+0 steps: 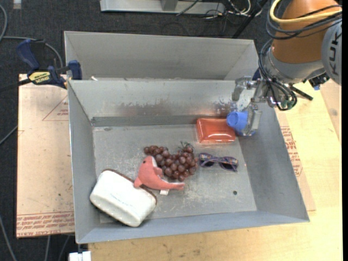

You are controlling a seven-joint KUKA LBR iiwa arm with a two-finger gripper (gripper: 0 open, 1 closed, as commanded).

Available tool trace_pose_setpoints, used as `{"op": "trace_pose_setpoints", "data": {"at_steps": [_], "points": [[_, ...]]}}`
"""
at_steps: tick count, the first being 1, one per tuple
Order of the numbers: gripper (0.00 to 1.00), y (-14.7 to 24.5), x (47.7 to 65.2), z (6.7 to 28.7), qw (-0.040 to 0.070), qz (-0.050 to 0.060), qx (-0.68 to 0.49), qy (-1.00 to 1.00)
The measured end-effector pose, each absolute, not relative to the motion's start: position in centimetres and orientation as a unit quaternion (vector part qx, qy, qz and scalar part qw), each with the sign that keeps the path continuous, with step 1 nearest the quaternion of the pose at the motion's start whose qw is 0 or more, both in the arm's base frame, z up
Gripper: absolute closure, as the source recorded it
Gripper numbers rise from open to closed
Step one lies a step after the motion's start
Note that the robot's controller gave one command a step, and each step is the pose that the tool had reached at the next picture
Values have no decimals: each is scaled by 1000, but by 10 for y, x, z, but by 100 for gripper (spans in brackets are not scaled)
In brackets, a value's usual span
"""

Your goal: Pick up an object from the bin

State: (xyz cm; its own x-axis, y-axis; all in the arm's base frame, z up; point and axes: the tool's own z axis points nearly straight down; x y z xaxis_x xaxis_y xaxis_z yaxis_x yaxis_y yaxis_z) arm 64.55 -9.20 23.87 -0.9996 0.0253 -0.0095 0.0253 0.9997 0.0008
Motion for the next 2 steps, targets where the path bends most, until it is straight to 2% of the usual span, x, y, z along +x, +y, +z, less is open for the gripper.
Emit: {"op": "trace_pose_setpoints", "data": {"at_steps": [1,2], "points": [[0,-69,639,265,3,1,-11,1000],[0,-58,638,239,11,-1,-72,997]]}}
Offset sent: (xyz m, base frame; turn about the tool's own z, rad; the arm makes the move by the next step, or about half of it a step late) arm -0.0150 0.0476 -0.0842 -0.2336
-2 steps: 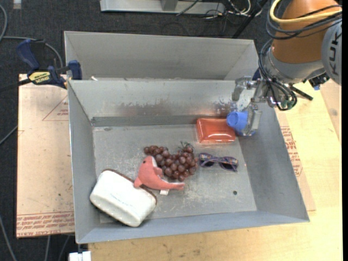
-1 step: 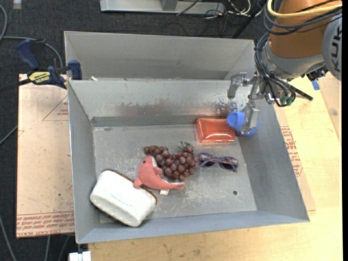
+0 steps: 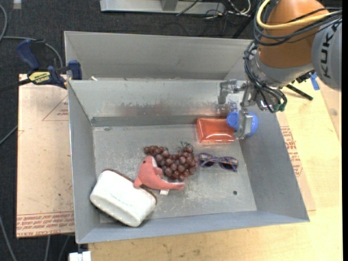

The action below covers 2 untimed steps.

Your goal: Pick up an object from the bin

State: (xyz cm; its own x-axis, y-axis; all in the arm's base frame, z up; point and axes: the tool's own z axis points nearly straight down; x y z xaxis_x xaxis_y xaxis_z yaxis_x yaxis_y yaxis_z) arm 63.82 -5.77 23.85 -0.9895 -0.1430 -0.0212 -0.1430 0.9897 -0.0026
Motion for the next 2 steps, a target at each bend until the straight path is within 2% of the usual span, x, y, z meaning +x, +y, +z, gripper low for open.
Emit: {"op": "trace_pose_setpoints", "data": {"at_steps": [1,2], "points": [[0,-36,638,191,5,1,-34,999],[0,-14,627,174,7,1,-10,1000]]}}
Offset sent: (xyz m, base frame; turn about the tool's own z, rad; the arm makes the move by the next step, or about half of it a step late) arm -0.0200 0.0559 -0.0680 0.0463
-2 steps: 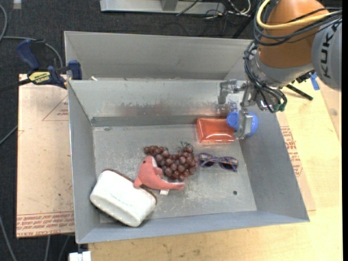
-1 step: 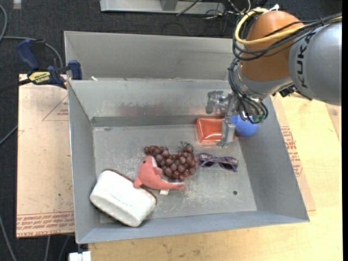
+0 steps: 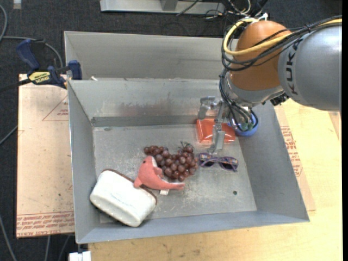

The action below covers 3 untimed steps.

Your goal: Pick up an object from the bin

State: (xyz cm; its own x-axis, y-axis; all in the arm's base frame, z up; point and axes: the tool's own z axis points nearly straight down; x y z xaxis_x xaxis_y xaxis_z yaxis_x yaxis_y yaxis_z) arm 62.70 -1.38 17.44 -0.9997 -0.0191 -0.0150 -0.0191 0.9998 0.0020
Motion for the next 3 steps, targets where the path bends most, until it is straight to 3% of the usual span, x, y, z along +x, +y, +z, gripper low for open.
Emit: {"op": "trace_pose_setpoints", "data": {"at_steps": [1,2,3], "points": [[0,3,618,182,6,1,-105,994],[0,45,610,143,12,0,-122,992],[0,63,609,114,5,2,-200,980]]}}
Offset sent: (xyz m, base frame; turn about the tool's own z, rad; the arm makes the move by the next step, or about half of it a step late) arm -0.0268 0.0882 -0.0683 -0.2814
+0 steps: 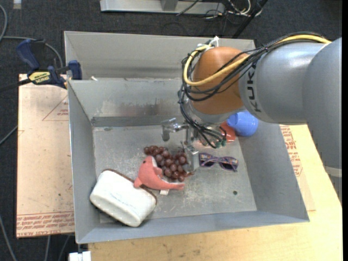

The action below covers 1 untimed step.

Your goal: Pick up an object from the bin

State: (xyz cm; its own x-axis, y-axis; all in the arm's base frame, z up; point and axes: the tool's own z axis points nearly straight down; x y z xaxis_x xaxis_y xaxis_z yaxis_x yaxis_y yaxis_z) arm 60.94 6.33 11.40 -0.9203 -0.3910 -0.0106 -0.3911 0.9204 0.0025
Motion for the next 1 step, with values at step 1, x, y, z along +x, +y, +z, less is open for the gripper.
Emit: {"op": "trace_pose_setpoints", "data": {"at_steps": [1], "points": [[100,80,604,83,19,-10,-494,869]]}}
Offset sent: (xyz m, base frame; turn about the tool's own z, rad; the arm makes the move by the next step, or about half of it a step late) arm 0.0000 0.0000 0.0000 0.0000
